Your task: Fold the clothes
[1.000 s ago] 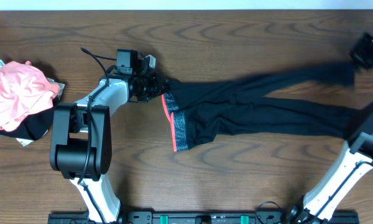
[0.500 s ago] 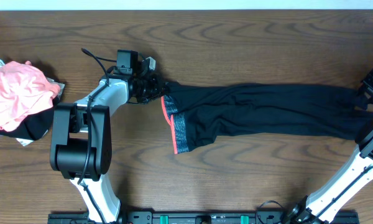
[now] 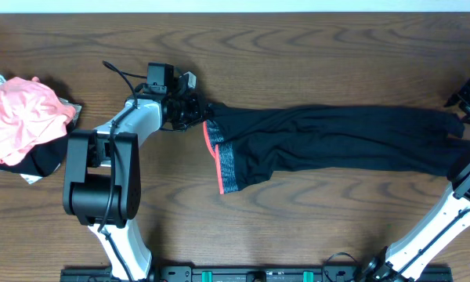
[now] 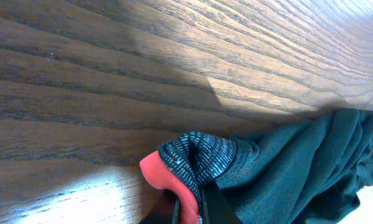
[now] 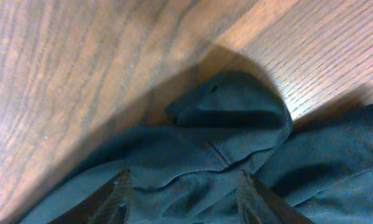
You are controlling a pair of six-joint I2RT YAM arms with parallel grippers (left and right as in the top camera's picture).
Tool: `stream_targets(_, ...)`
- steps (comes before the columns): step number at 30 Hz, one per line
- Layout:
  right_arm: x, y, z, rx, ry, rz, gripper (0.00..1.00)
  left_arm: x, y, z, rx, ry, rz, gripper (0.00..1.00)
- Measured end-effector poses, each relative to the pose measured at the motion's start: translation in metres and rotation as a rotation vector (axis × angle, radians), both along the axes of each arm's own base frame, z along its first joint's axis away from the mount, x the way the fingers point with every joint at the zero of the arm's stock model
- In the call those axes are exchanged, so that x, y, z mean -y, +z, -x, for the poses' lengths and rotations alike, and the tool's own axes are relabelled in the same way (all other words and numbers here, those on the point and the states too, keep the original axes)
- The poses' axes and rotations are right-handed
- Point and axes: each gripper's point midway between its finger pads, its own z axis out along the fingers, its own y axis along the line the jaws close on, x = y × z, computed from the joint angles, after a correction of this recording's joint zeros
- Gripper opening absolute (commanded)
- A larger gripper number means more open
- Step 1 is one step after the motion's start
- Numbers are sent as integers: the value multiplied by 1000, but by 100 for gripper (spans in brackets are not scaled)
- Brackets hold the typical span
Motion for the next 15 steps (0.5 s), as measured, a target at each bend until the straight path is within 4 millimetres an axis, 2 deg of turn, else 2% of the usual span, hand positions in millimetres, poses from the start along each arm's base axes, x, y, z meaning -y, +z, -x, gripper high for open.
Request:
stream_targets(7, -12, -31, 15, -54, 1, -47, 54, 0, 0, 0, 0, 0, 0, 8)
stream_targets(8, -13, -36, 16, -58, 1, -49, 50, 0, 0, 0, -1, 0, 0, 8)
stream_targets(9, -14, -42, 17, -59, 2, -51, 37, 0, 0, 0, 0, 0, 0, 8)
stream_targets(11, -14, -51, 18, -56, 4, -51, 1, 0, 0, 0, 0, 0, 0, 8)
stream_targets(15, -16, -57, 15, -39, 2, -57, 1, 0, 0, 0, 0, 0, 0, 8)
